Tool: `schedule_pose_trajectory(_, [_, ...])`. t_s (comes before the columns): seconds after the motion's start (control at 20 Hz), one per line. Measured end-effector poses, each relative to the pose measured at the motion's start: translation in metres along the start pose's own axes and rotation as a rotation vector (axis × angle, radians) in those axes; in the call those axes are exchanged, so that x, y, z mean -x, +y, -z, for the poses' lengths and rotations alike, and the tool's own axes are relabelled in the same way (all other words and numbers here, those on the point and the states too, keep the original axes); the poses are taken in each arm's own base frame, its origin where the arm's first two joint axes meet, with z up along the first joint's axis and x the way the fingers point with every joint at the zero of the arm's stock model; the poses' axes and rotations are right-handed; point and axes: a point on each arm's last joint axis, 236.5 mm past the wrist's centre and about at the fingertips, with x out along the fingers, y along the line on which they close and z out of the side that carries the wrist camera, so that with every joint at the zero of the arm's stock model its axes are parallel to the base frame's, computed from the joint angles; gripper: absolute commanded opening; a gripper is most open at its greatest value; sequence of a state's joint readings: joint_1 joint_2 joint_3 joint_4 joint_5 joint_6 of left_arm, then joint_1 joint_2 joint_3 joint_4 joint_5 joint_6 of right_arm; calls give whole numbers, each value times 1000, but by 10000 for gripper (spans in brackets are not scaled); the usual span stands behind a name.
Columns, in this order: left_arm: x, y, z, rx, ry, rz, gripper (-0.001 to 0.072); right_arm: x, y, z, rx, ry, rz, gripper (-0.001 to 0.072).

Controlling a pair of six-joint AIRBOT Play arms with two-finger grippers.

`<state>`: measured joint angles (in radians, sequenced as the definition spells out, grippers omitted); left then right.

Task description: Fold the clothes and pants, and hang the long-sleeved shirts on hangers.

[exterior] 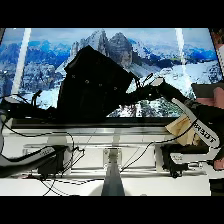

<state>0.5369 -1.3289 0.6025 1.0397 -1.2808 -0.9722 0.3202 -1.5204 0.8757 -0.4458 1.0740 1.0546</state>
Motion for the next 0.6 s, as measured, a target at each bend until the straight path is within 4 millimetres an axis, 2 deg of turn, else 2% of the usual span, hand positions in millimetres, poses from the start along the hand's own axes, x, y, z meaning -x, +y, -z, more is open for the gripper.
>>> schedule_pose_trajectory(0.1, [-5, -1, -19, 5, -69, 29, 12, 0, 0, 0, 1, -1, 2, 33])
schedule_pose_trajectory(0.25, [-2, -3, -45, -20, -158, 47, 8, 1, -1, -1, 6, -2, 5, 33])
schedule_pose_trajectory(0.4, [20, -3, -74, -83, -236, 16, 7, 7, 5, -8, 71, -7, 21, 33])
schedule_pose_trajectory(0.5, [51, -24, -97, -147, -310, 35, 7, 18, 16, -19, 154, -26, 41, 33])
schedule_pose_trajectory(0.6, [101, -54, -124, -247, -446, 31, 7, 37, 43, -40, 260, -82, 48, 33])
